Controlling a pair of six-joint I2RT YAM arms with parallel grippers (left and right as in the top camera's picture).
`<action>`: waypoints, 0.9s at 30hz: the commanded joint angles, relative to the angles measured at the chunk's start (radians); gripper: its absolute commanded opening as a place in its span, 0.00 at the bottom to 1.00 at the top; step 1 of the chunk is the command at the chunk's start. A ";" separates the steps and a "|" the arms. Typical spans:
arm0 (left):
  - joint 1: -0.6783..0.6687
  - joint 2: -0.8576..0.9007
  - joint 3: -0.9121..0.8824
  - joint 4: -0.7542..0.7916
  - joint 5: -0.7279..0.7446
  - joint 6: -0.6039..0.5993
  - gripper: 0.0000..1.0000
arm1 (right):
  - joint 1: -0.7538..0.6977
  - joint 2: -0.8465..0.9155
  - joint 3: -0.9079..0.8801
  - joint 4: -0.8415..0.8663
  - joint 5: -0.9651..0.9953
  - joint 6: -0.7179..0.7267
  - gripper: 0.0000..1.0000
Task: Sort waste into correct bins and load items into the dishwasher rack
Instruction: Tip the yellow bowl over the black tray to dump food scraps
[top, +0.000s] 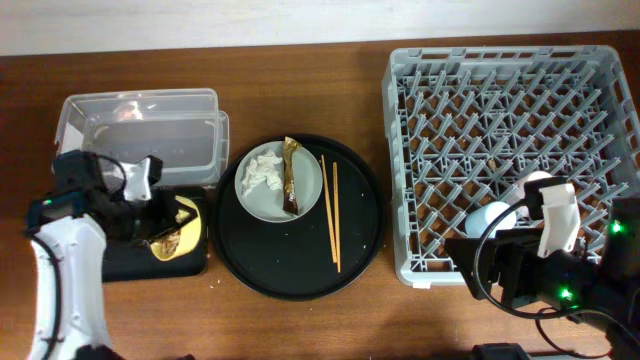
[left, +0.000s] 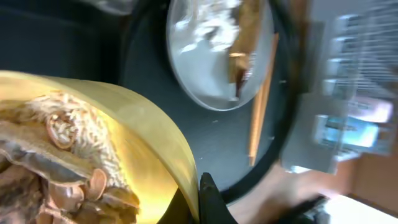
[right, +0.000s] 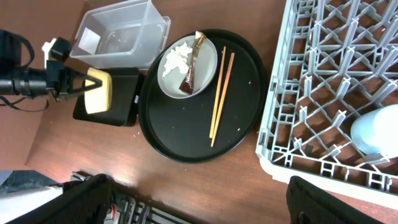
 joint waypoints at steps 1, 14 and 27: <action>0.156 0.132 -0.022 -0.018 0.386 0.250 0.00 | 0.007 0.002 0.000 0.000 0.010 -0.010 0.91; 0.366 0.335 -0.032 -0.269 0.735 0.698 0.00 | 0.007 0.002 0.000 0.006 0.021 -0.003 0.91; 0.379 0.343 -0.031 -0.435 0.777 0.809 0.00 | 0.008 0.002 0.000 -0.011 0.021 0.008 0.91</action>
